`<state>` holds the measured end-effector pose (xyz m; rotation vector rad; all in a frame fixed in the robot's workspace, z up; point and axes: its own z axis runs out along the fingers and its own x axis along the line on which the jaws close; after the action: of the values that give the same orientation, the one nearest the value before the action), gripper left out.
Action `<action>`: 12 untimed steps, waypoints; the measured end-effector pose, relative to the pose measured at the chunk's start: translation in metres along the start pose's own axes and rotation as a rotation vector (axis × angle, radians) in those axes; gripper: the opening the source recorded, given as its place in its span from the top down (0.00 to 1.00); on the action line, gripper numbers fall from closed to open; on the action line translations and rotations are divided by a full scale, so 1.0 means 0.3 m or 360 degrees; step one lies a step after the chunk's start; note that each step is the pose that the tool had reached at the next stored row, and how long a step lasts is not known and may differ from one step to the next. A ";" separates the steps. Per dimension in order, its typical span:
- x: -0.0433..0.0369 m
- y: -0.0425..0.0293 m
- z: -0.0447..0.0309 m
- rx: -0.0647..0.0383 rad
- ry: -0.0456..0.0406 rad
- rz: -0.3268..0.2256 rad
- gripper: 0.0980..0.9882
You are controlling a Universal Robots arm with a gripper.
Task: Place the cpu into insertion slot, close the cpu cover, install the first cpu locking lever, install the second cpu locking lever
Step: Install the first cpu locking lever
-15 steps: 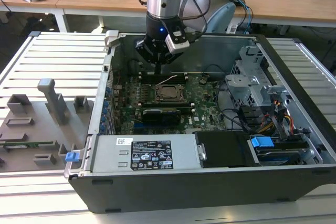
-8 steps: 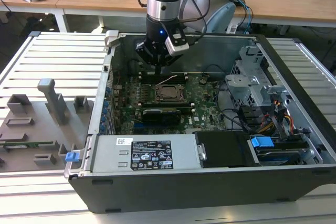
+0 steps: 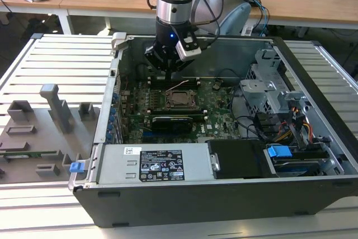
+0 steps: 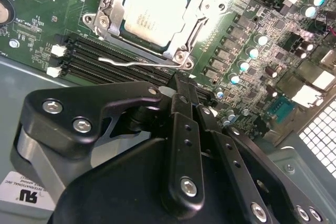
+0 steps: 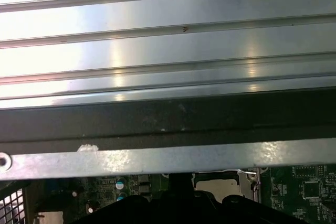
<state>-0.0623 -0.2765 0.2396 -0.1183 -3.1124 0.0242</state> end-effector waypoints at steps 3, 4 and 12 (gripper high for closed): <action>0.000 0.000 0.005 0.0000 0.0000 0.0000 0.99; 0.000 0.000 0.007 0.0000 0.0000 0.0000 0.99; -0.001 0.001 0.030 -0.0002 0.0000 -0.0002 0.99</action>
<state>-0.0623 -0.2765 0.2307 -0.1165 -3.1124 0.0227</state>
